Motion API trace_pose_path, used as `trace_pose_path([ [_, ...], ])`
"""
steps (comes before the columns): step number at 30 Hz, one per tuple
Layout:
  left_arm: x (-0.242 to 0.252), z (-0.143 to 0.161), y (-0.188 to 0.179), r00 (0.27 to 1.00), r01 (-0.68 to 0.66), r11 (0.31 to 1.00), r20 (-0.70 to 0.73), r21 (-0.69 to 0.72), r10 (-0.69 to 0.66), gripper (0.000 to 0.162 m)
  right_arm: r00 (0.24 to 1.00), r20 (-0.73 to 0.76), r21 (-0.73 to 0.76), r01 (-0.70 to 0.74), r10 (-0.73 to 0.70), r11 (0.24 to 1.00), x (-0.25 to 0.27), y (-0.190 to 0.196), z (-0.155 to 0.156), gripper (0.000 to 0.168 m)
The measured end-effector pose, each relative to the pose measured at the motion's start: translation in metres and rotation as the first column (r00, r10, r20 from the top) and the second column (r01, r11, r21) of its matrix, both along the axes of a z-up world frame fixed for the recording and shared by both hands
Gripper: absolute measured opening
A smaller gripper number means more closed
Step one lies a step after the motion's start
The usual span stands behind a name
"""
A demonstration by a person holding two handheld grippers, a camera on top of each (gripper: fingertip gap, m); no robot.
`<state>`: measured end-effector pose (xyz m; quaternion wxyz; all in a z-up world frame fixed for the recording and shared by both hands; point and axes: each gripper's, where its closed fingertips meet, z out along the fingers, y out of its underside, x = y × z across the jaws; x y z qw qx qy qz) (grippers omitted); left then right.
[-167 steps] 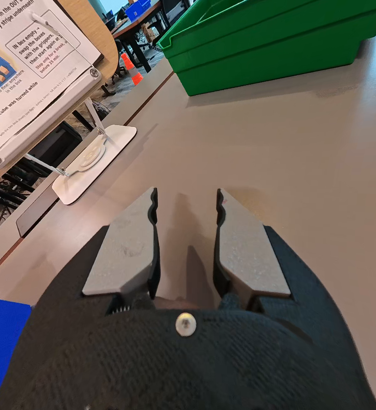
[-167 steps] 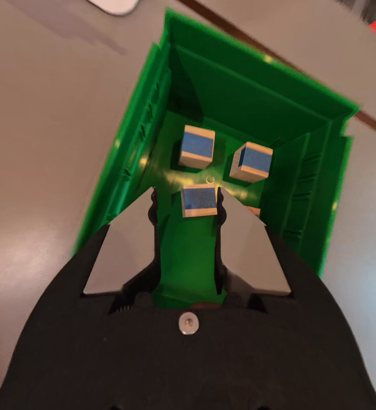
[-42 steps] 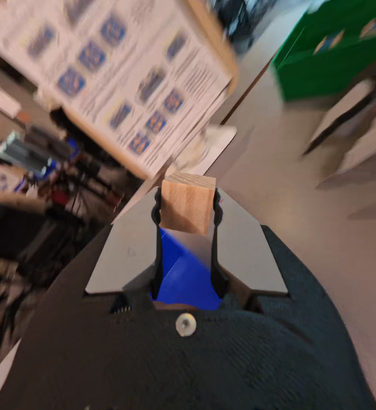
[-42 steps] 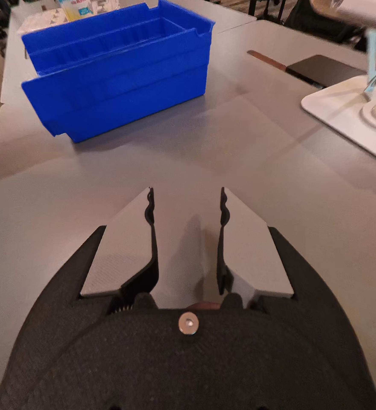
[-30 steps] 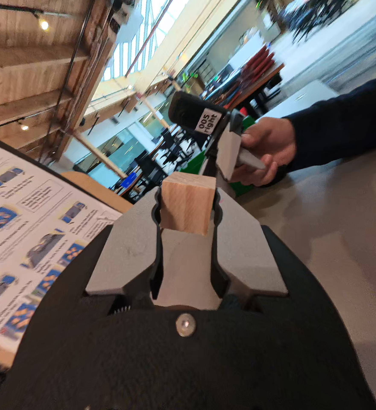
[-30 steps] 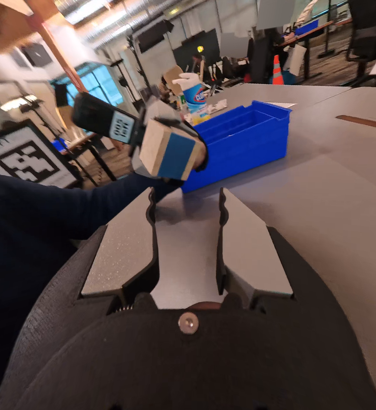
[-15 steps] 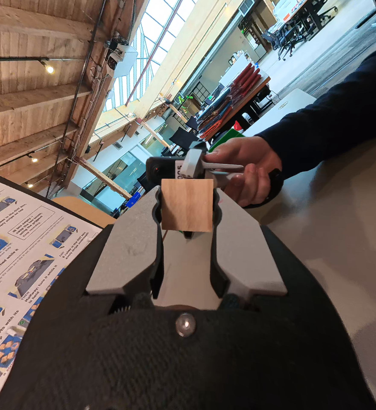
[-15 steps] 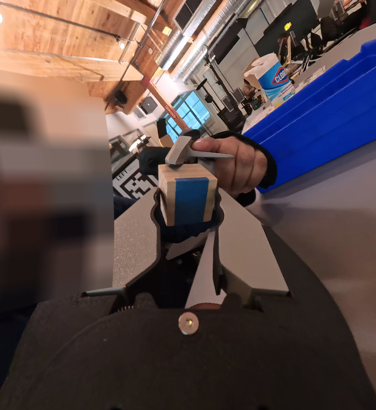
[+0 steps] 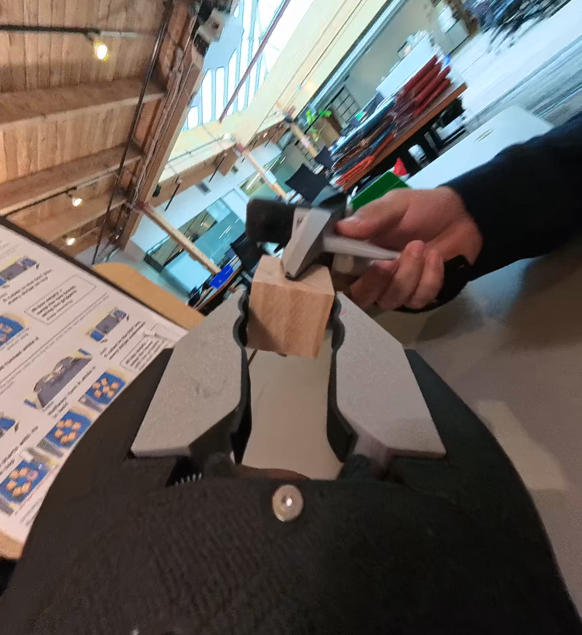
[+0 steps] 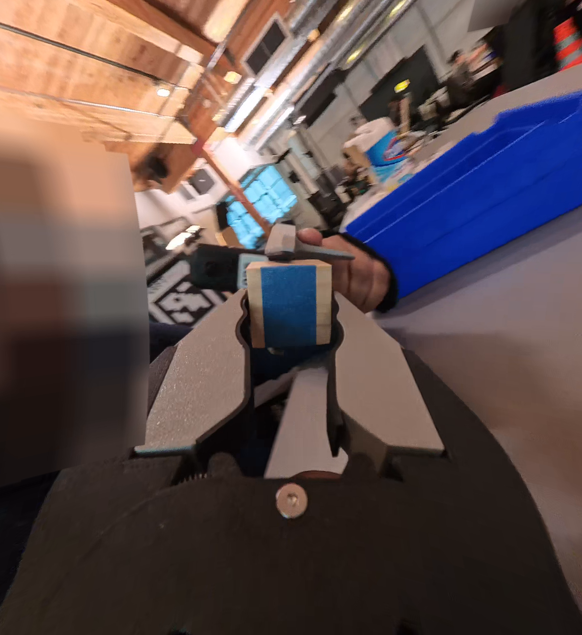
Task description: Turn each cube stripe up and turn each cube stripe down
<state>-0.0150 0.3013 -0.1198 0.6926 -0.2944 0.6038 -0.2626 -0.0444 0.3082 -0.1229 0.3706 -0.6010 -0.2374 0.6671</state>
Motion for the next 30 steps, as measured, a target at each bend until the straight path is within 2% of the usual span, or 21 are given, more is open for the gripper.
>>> trace_pose_path([
  [1,0.002,-0.001,0.004,0.999,-0.037,0.999,0.008,-0.013,0.037,0.047,0.997,0.038,0.034,0.062,-0.064,0.997,0.004,0.004,0.001,0.042],
  [3,0.005,0.002,0.005,0.997,-0.064,0.997,0.04,-0.042,0.066,0.061,0.98,0.087,0.099,0.172,-0.181,0.98,0.015,0.006,0.01,0.042],
  [5,0.007,0.0,0.007,0.996,-0.084,0.993,0.023,-0.08,0.087,0.065,0.941,0.15,0.185,0.275,-0.304,0.943,0.029,0.005,0.023,0.042],
  [7,0.011,-0.009,0.014,0.994,-0.111,0.985,-0.022,-0.135,0.109,0.065,0.862,0.223,0.277,0.392,-0.456,0.877,0.055,0.007,0.036,0.042],
  [9,0.015,-0.027,0.031,0.979,-0.193,0.963,-0.108,-0.191,0.175,0.064,0.75,0.305,0.338,0.491,-0.587,0.803,0.092,0.012,0.045,0.042],
  [11,0.018,-0.051,0.046,0.949,-0.278,0.935,-0.211,-0.22,0.233,0.061,0.575,0.428,0.403,0.569,-0.698,0.716,0.146,0.021,0.042,0.042],
  [13,0.02,-0.07,0.056,0.916,-0.343,0.917,-0.287,-0.204,0.279,0.06,0.336,0.552,0.466,0.635,-0.763,0.617,0.214,0.031,0.028,0.042],
  [15,0.021,-0.084,0.059,0.893,-0.369,0.911,-0.342,-0.186,0.292,0.06,0.124,0.679,0.484,0.666,-0.724,0.568,0.277,0.032,0.001,0.042],
  [18,0.024,-0.096,0.056,0.881,-0.376,0.894,-0.392,-0.243,0.264,0.055,-0.084,0.808,0.473,0.683,-0.584,0.557,0.343,0.019,-0.042,0.043],
  [19,0.025,-0.098,0.056,0.881,-0.376,0.884,-0.401,-0.277,0.25,0.055,-0.122,0.844,0.451,0.688,-0.523,0.568,0.357,0.011,-0.057,0.043],
  [21,0.025,-0.102,0.057,0.879,-0.383,0.867,-0.414,-0.32,0.235,0.053,-0.137,0.9,0.383,0.705,-0.415,0.597,0.37,-0.003,-0.082,0.043],
  [22,0.025,-0.104,0.059,0.874,-0.393,0.862,-0.421,-0.321,0.241,0.052,-0.136,0.917,0.355,0.709,-0.376,0.609,0.373,-0.009,-0.092,0.043],
  [25,0.022,-0.113,0.067,0.857,-0.419,0.855,-0.444,-0.307,0.26,0.051,-0.216,0.933,0.352,0.708,-0.287,0.612,0.391,-0.017,-0.114,0.044],
  [26,0.022,-0.116,0.07,0.848,-0.429,0.852,-0.458,-0.301,0.266,0.051,-0.217,0.94,0.336,0.716,-0.262,0.612,0.394,-0.018,-0.122,0.044],
  [30,0.02,-0.115,0.073,0.846,-0.445,0.841,-0.453,-0.307,0.282,0.049,-0.139,0.967,0.245,0.739,-0.214,0.627,0.385,-0.021,-0.144,0.045],
])
